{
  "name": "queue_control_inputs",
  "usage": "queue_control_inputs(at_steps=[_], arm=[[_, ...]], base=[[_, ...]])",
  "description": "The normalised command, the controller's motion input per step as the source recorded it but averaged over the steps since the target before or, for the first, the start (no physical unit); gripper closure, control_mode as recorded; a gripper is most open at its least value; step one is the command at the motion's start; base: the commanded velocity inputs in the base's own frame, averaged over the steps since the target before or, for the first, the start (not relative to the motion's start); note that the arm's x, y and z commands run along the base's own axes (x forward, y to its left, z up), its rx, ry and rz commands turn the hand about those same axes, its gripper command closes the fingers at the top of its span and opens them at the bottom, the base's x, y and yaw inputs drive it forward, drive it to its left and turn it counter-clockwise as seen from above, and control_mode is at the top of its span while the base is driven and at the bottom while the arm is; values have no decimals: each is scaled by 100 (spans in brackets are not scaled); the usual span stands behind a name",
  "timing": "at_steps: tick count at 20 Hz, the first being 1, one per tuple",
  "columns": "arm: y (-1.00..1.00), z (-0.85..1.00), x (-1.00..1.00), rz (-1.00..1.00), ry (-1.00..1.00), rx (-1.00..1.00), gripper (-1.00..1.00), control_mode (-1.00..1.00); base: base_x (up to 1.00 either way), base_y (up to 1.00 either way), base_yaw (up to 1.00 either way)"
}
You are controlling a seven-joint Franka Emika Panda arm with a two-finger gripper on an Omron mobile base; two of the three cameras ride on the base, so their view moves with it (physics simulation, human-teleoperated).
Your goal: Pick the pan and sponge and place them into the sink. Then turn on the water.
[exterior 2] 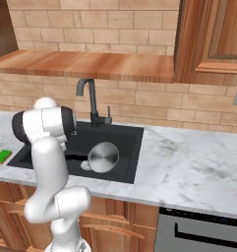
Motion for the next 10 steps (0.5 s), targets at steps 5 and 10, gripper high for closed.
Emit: queue_control_inputs(at_steps=[5, 10], arm=[[3, 57, -37, 20, -1, -18, -100, -100], [0, 61, -29, 21, -2, -15, -100, -100]], base=[[0, 0, 0], [0, 0, 0]])
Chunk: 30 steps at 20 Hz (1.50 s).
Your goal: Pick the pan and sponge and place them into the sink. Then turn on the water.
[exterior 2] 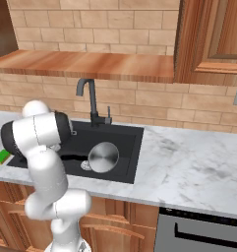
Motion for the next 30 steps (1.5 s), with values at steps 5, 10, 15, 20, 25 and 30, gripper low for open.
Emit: queue_control_inputs(at_steps=[5, 10, 15, 20, 25, 30], arm=[[0, 68, -26, 24, -1, 0, -100, -100], [0, 78, -18, 28, 0, 9, -100, -100], [0, 66, -20, 30, 0, 6, -100, -100], [21, 57, -20, 25, 2, 0, -100, -100], [38, 33, -12, 20, 9, -6, -100, -100], [46, 31, -2, 13, 14, -11, -100, -100]], base=[[0, 0, 0], [0, 0, 0], [0, 0, 0], [0, 0, 0], [0, 0, 0], [0, 0, 0]])
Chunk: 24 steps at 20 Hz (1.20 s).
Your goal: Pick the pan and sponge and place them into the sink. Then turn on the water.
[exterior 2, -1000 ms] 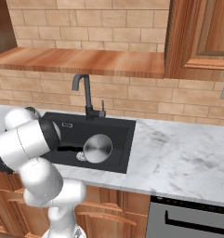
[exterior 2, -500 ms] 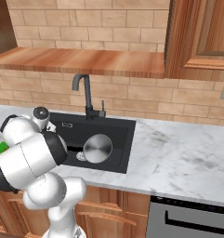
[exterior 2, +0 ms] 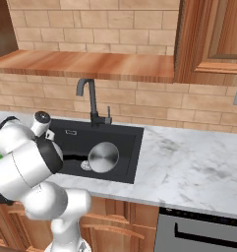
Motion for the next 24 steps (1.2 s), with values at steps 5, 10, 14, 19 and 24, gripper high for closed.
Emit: queue_control_inputs(at_steps=[5, 10, 14, 19, 24], arm=[[41, 52, 0, 7, 18, -10, -100, -100], [41, 45, 0, 6, 21, -7, -100, -100], [32, 9, -18, 12, 11, -15, -100, -100], [29, -38, -47, 19, 1, -24, -100, -100], [12, -42, -41, 22, 0, -20, -100, -100]], base=[[0, 0, 0], [0, 0, 0], [0, 0, 0], [0, 0, 0], [0, 0, 0]])
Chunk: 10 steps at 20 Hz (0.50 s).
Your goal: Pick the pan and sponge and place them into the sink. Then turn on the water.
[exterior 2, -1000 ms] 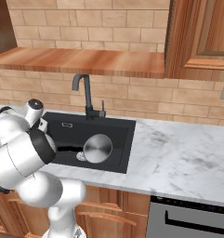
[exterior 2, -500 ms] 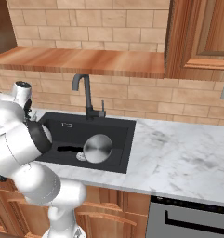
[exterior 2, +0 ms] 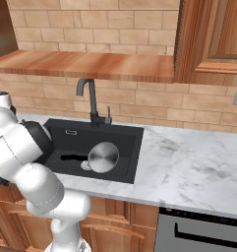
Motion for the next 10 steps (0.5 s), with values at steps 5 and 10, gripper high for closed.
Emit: queue_control_inputs(at_steps=[5, 10], arm=[[0, -4, -34, 17, -5, -3, -100, -100], [0, -2, -26, 13, -6, 1, -100, -100]], base=[[0, 0, 0], [0, 0, 0]])
